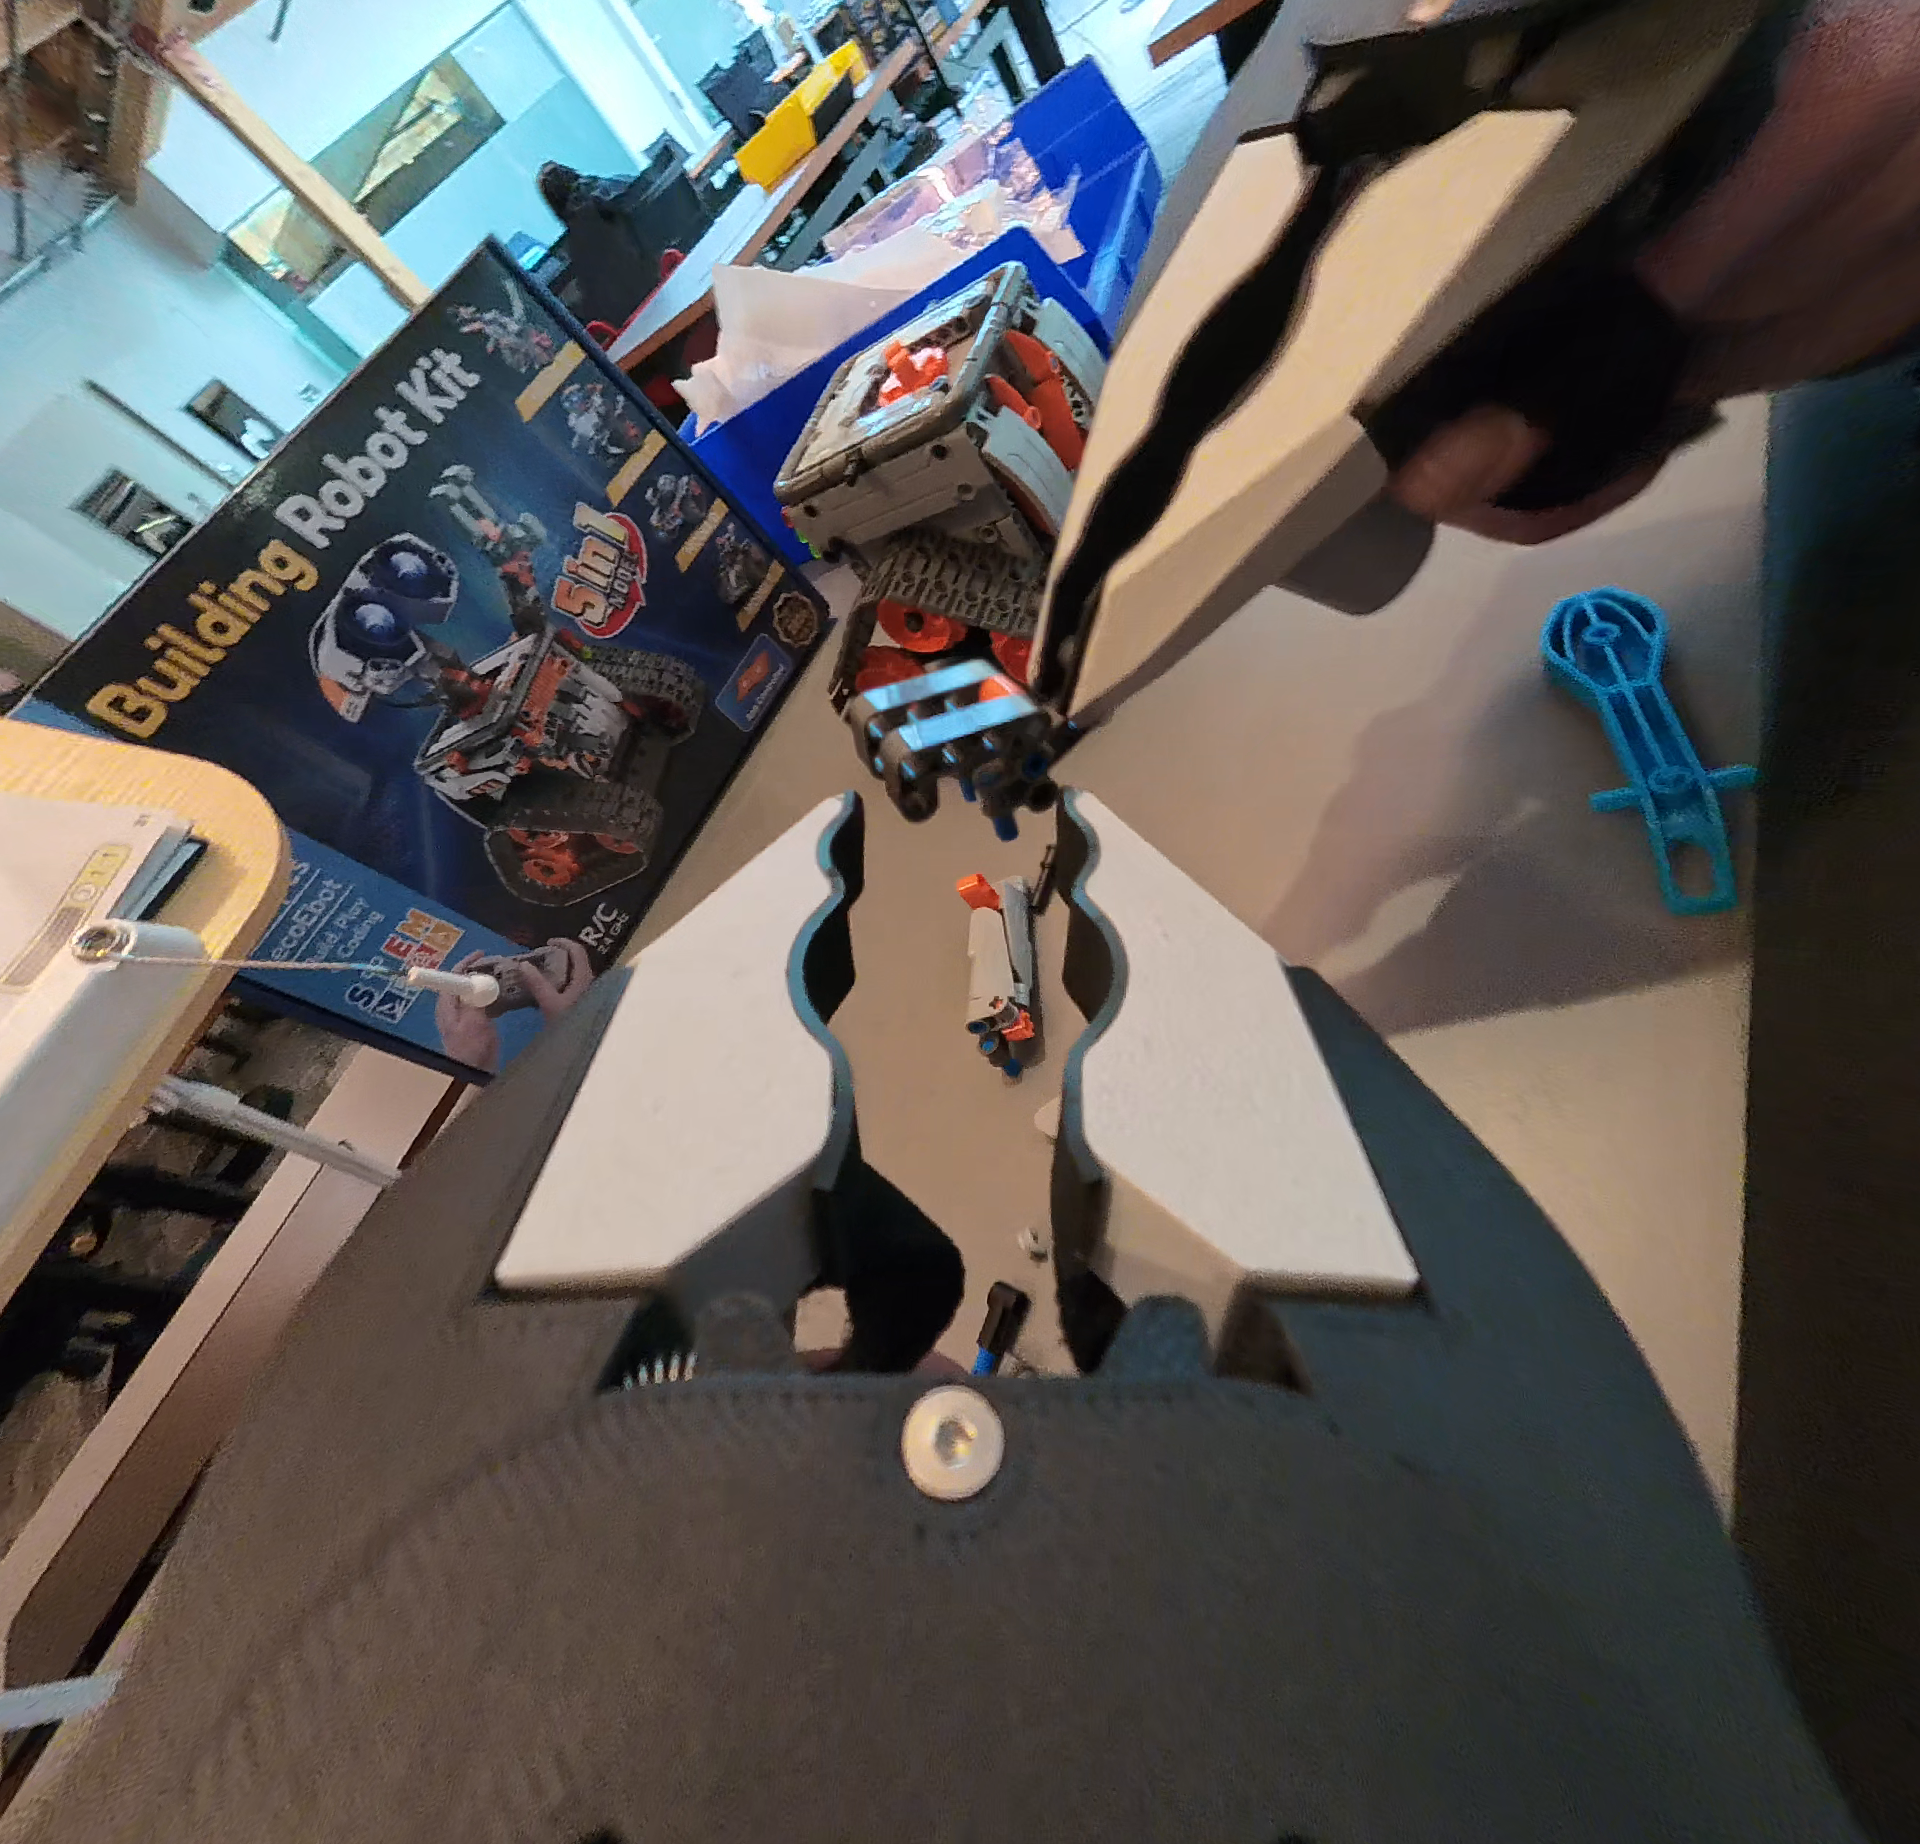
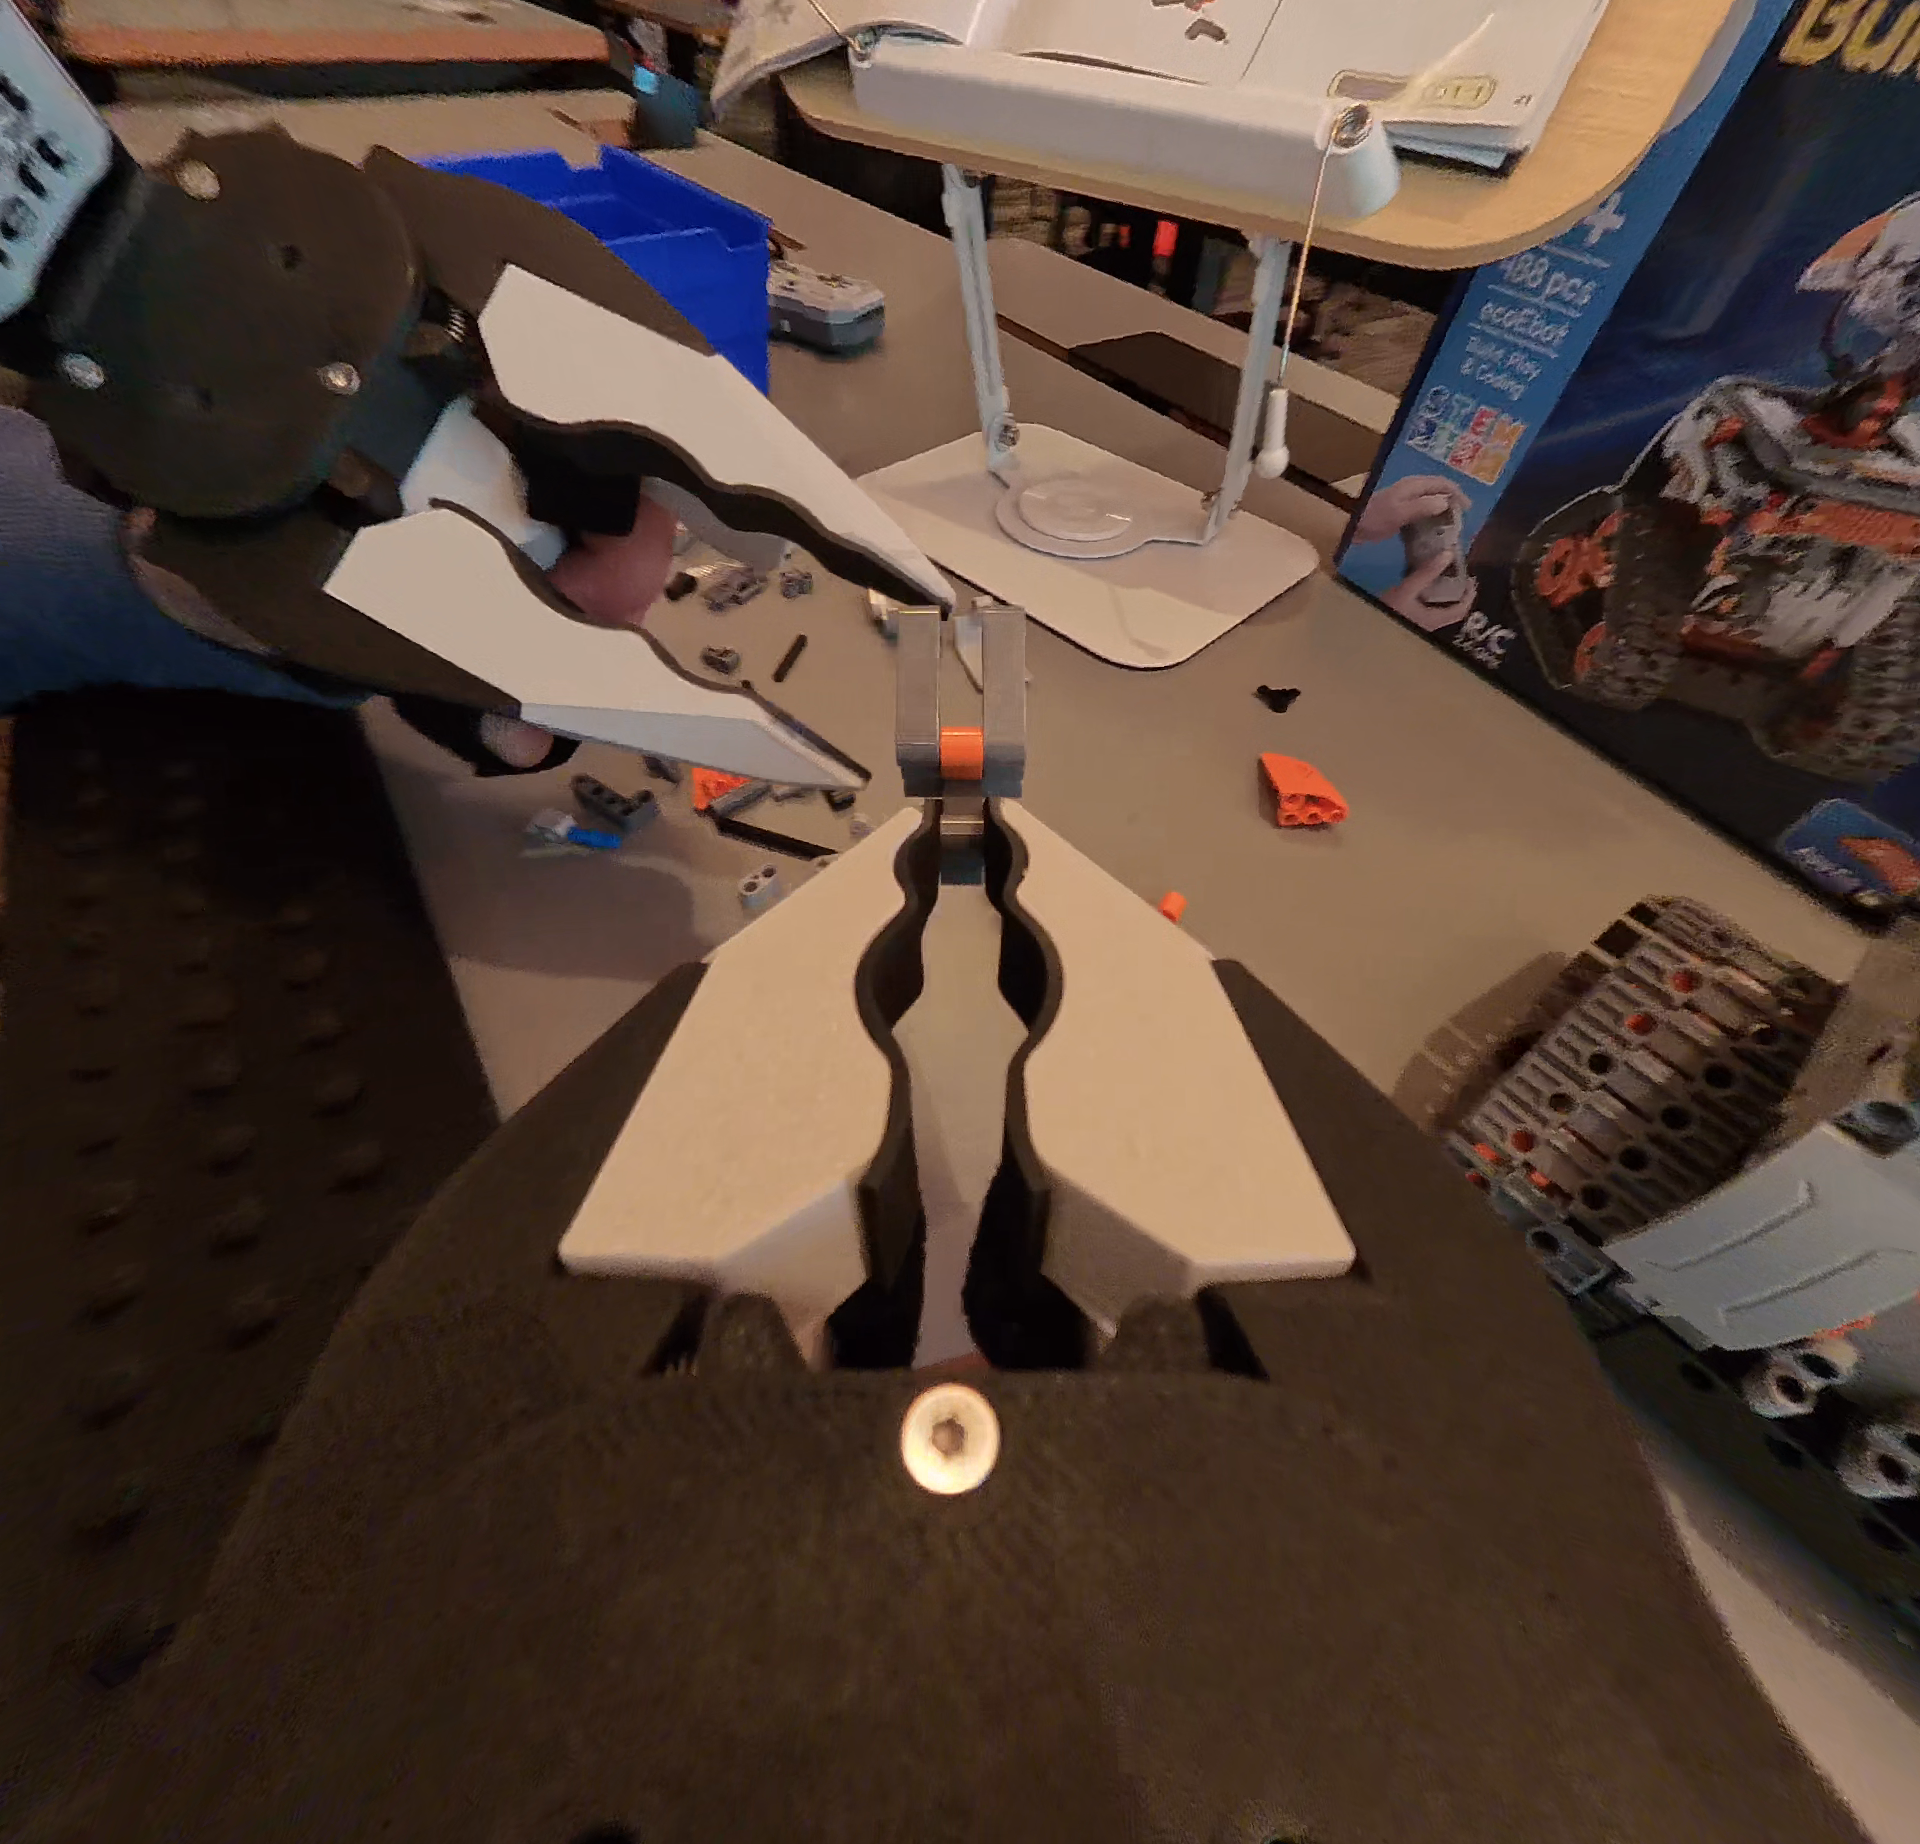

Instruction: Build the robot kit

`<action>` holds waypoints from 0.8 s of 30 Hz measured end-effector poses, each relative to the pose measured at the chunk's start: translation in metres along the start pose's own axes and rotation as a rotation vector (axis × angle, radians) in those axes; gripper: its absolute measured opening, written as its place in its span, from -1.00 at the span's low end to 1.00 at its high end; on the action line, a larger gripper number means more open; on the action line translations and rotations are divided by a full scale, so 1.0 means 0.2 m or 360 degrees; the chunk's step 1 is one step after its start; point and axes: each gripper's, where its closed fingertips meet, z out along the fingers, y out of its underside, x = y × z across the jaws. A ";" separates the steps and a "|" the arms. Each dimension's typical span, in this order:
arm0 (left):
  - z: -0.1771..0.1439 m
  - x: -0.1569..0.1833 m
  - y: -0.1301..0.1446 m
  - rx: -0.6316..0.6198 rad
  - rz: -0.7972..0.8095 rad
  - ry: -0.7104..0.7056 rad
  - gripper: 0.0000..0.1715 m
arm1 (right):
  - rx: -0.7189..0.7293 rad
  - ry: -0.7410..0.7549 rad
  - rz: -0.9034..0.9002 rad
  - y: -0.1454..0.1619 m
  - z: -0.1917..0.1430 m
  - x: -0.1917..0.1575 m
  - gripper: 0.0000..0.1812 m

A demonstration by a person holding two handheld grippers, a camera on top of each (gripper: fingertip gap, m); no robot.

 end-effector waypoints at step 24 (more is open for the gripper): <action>-0.11 0.00 -0.10 0.0362 0.0027 0.0286 -0.61 | 0.0189 -0.0229 -0.0111 -0.17 -0.05 -0.13 -0.66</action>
